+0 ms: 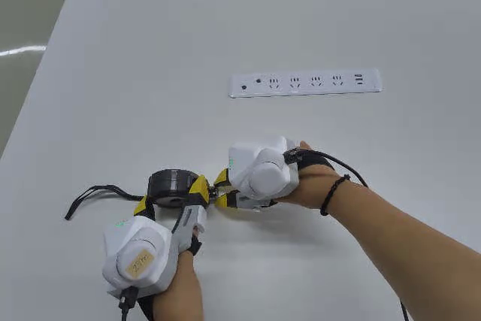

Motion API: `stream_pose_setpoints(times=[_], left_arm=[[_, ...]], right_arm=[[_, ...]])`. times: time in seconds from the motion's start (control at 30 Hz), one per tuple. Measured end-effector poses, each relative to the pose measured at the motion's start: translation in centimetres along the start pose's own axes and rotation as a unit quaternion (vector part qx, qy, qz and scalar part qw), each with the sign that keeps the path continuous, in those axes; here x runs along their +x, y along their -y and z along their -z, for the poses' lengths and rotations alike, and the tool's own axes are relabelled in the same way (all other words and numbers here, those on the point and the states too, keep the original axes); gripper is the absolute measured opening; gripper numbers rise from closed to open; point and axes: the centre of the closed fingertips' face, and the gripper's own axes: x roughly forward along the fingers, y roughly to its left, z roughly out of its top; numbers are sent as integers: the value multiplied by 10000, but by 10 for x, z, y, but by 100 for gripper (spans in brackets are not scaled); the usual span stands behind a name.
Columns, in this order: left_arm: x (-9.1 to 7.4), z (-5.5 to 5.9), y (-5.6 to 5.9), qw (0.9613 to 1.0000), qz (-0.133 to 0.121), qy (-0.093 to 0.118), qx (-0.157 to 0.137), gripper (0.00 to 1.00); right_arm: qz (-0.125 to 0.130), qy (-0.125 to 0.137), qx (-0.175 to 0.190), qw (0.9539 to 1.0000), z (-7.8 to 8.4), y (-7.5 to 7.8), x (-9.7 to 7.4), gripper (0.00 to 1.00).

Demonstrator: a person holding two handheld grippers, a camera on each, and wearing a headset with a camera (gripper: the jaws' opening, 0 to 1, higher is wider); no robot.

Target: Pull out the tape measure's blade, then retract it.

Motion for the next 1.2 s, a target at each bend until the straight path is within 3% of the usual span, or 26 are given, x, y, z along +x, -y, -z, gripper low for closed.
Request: stream_pose_setpoints(times=[0.53,1.0,1.2], left_arm=[[0,0,0,10000,0,2,-42,57],[1,-1,-1,10000,-42,5,-28,57],[2,-2,0,10000,-36,23,-5,59]], right_arm=[[-48,-22,-101,9999,-4,1,5,12],[0,25,130,9999,-4,3,4,13],[72,-40,-132,9999,-1,1,3,14]])
